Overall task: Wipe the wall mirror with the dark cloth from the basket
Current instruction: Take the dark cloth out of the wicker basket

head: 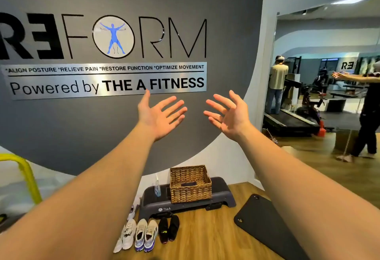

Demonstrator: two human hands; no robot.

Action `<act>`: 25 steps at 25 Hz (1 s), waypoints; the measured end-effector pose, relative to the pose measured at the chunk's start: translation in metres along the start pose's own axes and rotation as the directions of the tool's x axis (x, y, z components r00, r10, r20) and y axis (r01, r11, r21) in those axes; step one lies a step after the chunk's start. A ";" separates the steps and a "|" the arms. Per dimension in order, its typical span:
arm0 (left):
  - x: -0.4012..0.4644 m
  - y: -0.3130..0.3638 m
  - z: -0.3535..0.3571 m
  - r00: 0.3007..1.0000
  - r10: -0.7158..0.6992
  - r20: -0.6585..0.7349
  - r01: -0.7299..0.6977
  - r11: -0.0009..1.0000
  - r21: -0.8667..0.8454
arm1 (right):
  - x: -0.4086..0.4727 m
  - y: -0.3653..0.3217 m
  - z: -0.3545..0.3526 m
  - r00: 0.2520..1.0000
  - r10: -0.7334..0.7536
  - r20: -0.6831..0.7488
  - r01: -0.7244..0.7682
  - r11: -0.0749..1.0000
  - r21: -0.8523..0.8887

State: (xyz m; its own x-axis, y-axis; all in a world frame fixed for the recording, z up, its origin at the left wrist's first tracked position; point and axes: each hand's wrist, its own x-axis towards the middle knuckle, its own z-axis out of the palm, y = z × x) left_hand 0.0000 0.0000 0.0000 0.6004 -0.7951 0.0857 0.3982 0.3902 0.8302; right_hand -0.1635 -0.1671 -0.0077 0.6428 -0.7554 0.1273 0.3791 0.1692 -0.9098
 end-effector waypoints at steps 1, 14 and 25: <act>0.016 -0.003 -0.001 1.000 0.006 0.012 -0.005 1.000 -0.022 | 0.015 0.003 0.001 1.000 0.007 0.024 -0.007 1.000 0.010; 0.334 0.017 -0.074 0.996 0.058 -0.072 -0.063 0.996 -0.070 | 0.354 0.063 0.034 0.996 0.046 0.080 -0.050 0.998 0.043; 0.619 -0.009 -0.136 0.997 -0.061 -0.036 0.059 0.997 -0.054 | 0.618 0.123 0.022 1.000 0.029 -0.004 -0.029 1.000 0.005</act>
State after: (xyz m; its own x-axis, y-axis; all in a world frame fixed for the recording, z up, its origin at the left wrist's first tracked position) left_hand 0.4623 -0.4321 -0.0291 0.6001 -0.7998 0.0149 0.4699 0.3675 0.8025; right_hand 0.2948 -0.5987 -0.0324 0.6512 -0.7524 0.0992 0.3631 0.1942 -0.9113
